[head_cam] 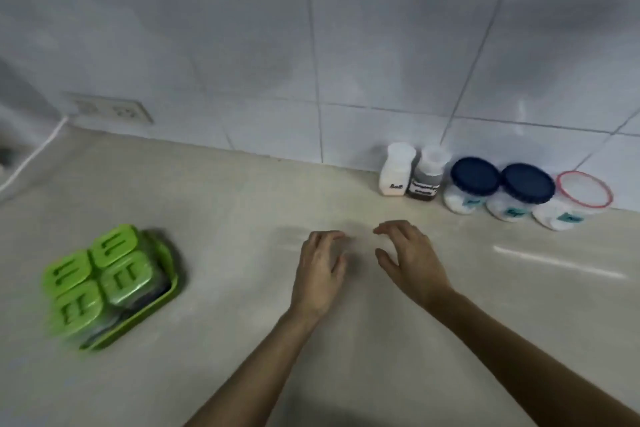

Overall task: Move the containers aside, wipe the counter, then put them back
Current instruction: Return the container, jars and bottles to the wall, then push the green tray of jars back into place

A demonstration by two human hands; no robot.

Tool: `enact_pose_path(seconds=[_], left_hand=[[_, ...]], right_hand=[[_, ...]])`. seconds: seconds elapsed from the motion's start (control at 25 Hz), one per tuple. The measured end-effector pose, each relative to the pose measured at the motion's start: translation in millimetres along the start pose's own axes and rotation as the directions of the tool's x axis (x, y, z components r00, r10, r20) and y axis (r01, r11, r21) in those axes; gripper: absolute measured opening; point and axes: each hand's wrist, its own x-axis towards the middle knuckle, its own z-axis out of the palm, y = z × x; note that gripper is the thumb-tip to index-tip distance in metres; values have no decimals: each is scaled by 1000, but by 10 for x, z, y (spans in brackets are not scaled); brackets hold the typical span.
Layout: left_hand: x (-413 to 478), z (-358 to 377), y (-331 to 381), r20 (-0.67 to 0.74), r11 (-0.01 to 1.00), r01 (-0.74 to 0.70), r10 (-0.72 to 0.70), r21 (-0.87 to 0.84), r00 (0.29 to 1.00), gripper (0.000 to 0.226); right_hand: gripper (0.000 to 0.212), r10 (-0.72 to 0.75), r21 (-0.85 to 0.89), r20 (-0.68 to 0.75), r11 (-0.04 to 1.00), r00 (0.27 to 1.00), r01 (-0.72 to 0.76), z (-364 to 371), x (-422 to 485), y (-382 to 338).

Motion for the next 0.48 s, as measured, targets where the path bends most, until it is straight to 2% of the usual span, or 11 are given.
enact_pose_path(seconds=[0.08, 0.16, 0.28, 0.36, 0.48], left_hand=[[-479, -310, -314, -43, 958, 186, -200, -219, 979, 18], [-887, -668, -650, -107, 856, 310, -384, -413, 917, 13], [-1426, -1213, -1000, -213, 758, 363, -542, -542, 813, 16], [-1706, -1563, -1175, -297, 687, 362, -644, -630, 705, 21], [-1903, -2038, -1479, -474, 643, 304, -742, -703, 473, 26]], right_hand=[[31, 4, 130, 56, 991, 998, -11, 292, -30, -399], [29, -8, 252, 130, 967, 991, -25, 578, -12, -813], [24, -105, 374, 259, 927, 960, 0, 937, 72, -1420], [24, -180, 426, 317, 904, 931, 30, 1169, 171, -1823], [26, -218, 477, 374, 879, 901, 14, 1463, 357, -2398]])
